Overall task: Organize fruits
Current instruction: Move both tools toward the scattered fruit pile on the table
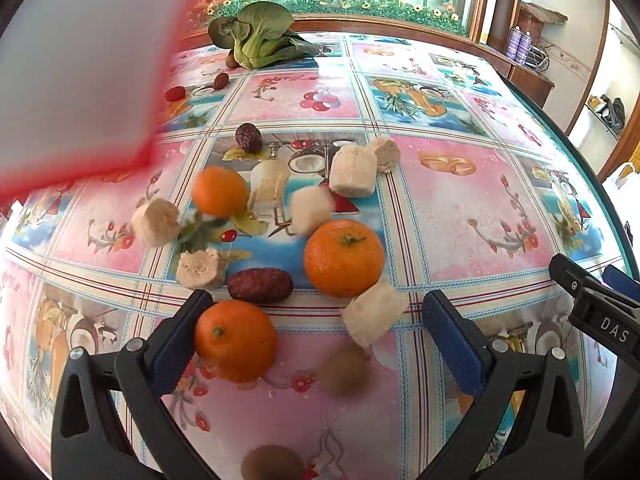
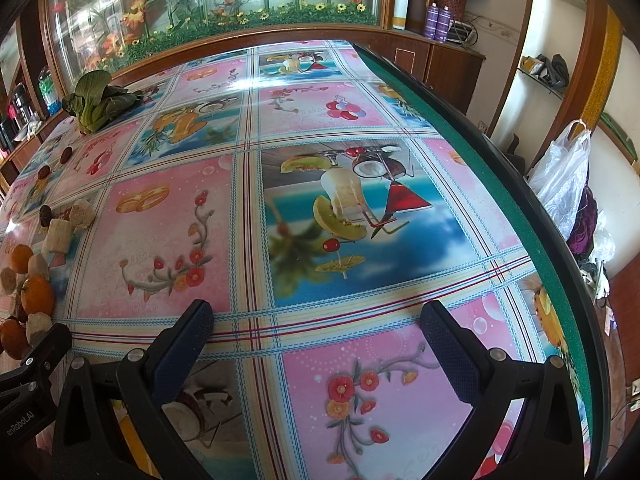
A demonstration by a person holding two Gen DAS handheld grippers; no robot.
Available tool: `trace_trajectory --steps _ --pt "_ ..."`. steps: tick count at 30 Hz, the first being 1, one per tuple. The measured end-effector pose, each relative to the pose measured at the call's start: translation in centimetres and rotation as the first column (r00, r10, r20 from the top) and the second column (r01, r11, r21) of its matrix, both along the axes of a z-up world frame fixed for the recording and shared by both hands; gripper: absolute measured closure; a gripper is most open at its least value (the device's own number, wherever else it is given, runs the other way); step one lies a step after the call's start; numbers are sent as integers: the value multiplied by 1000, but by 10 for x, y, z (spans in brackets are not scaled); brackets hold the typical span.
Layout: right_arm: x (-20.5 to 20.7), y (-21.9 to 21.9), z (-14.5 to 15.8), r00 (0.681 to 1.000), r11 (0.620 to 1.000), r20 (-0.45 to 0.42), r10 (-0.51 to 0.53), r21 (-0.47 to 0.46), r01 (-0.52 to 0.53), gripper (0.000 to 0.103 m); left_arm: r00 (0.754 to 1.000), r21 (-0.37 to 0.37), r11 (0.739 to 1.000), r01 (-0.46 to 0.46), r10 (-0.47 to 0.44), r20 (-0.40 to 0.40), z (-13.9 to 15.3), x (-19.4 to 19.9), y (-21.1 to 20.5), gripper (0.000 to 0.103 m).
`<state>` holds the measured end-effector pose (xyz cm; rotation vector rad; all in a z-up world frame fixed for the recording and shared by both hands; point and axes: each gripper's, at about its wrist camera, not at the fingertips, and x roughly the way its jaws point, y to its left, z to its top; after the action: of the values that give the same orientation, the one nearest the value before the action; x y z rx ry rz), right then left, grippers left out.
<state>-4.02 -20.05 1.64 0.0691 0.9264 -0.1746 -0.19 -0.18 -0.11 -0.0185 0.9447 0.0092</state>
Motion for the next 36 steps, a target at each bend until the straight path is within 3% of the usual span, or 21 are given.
trace_trajectory --steps 30,32,36 --pt "1 4 1 1000 1000 -19 -23 12 23 0 1000 0 1000 7 -7 -4 0 3 -1 0" --pt "-5 10 8 999 998 31 7 68 -10 0 999 15 999 32 -31 -17 4 -3 0 0" --pt "-35 39 40 964 989 244 109 69 -130 1 988 46 999 9 -16 154 41 -47 22 0"
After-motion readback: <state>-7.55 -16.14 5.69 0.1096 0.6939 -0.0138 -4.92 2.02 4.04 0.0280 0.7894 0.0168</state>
